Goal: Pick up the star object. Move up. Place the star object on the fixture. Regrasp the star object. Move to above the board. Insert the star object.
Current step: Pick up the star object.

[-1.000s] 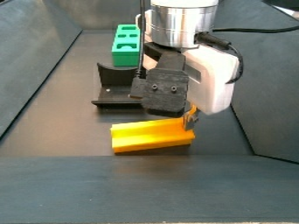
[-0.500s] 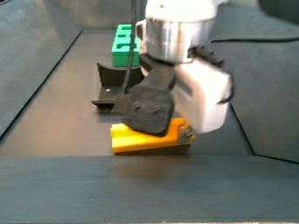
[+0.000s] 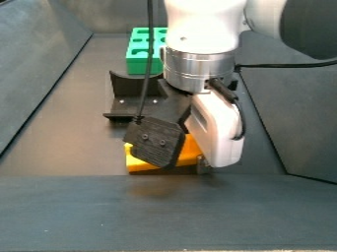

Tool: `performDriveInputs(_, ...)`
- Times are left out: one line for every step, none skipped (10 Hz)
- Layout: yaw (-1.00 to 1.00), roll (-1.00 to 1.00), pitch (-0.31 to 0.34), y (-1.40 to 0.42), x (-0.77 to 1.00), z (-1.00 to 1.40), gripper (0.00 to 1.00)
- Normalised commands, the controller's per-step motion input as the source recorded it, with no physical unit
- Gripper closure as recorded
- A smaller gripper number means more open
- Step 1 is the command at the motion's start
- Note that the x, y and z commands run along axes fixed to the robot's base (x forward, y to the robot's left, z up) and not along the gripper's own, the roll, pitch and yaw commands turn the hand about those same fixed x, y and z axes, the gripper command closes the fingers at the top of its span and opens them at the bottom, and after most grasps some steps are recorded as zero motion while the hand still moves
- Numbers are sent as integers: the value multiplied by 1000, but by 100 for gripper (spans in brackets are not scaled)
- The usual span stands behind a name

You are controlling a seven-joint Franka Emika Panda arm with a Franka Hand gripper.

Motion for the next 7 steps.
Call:
performDriveInputs(0, 0, 0, 0, 0, 0, 0)
performDriveInputs(0, 0, 0, 0, 0, 0, 100)
performDriveInputs(0, 0, 0, 0, 0, 0, 100)
performDriveInputs(0, 0, 0, 0, 0, 0, 100)
performDriveInputs(0, 0, 0, 0, 0, 0, 100)
performDriveInputs(0, 0, 0, 0, 0, 0, 100)
performDriveInputs(0, 0, 0, 0, 0, 0, 100)
